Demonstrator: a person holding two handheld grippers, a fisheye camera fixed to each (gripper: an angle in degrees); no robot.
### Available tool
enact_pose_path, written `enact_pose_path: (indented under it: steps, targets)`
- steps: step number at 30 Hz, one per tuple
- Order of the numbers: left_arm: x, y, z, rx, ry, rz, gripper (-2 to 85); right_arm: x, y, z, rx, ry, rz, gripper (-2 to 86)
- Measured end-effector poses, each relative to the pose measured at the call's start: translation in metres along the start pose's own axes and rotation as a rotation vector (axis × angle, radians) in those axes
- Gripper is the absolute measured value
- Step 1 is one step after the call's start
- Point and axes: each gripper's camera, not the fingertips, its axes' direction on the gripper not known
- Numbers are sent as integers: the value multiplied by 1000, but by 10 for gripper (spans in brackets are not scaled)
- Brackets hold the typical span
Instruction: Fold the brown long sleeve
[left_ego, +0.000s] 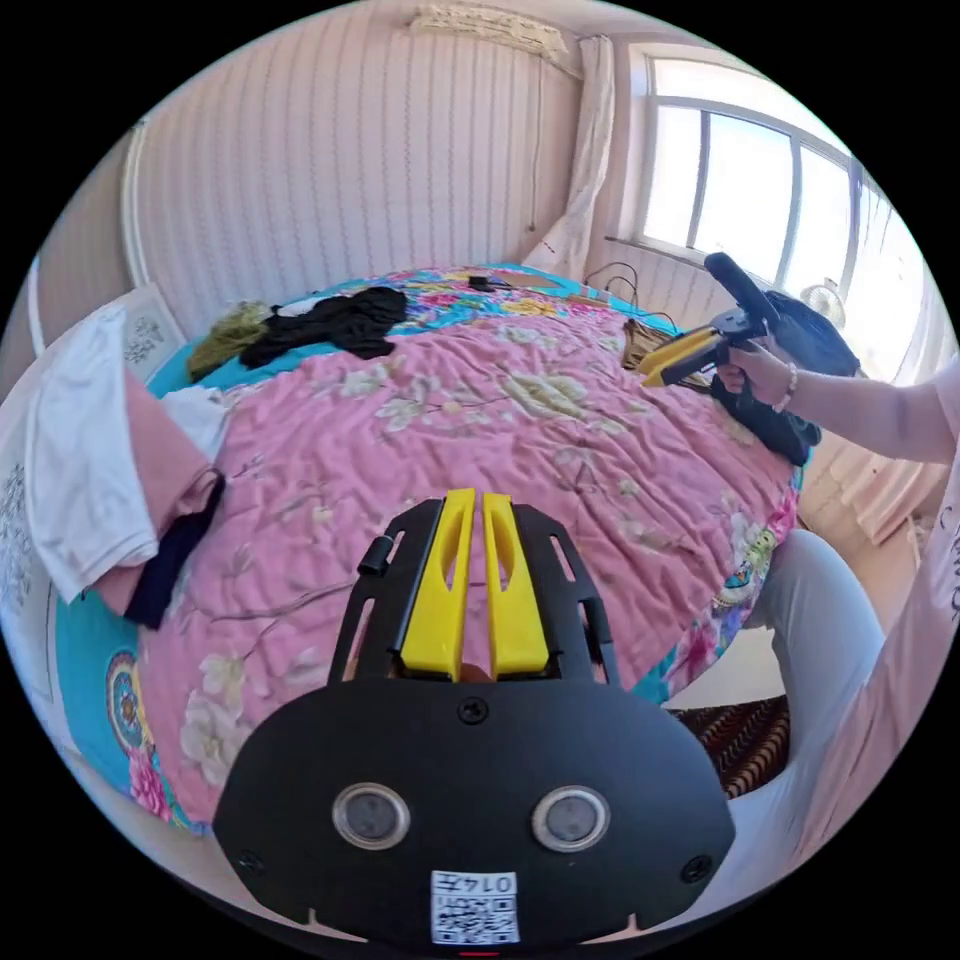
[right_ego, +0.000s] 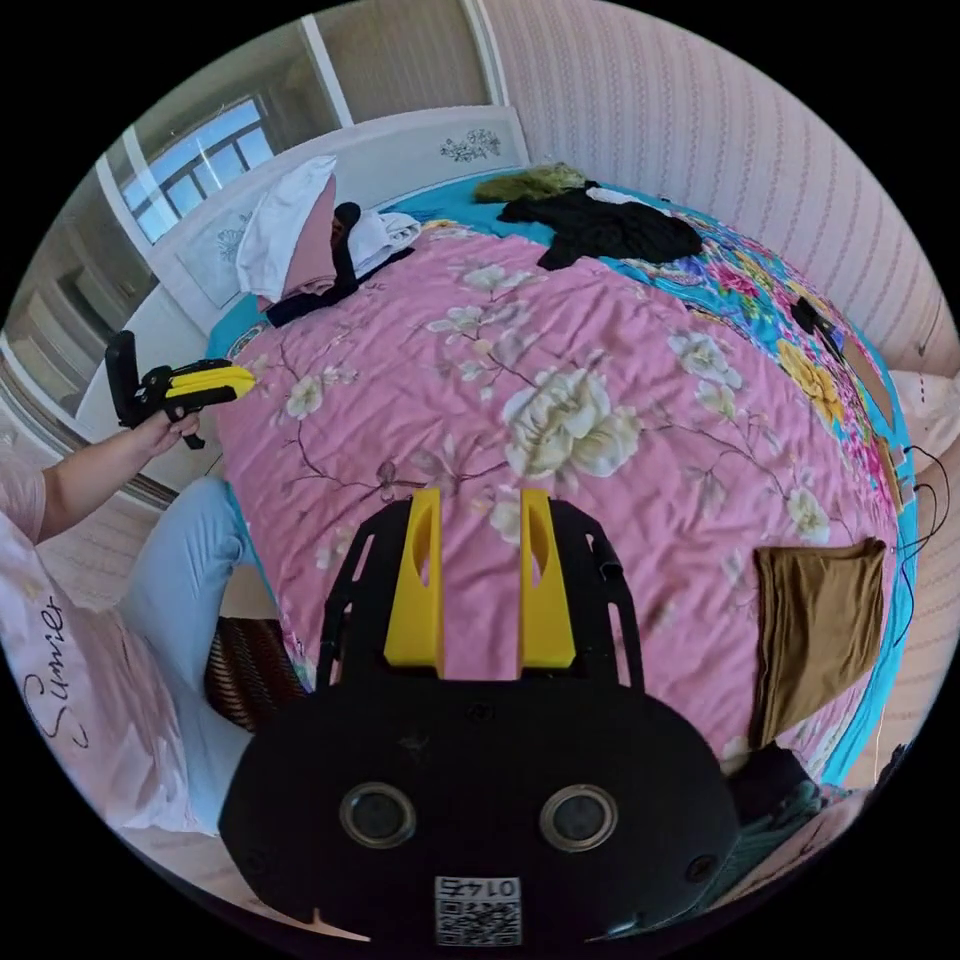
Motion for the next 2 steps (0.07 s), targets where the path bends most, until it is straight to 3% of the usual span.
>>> enact_pose_path:
  steps: [2]
  targets:
    - [-48, 37, -53, 79, -147, -105, 57, -72, -34, 28, 11, -55, -94, 114]
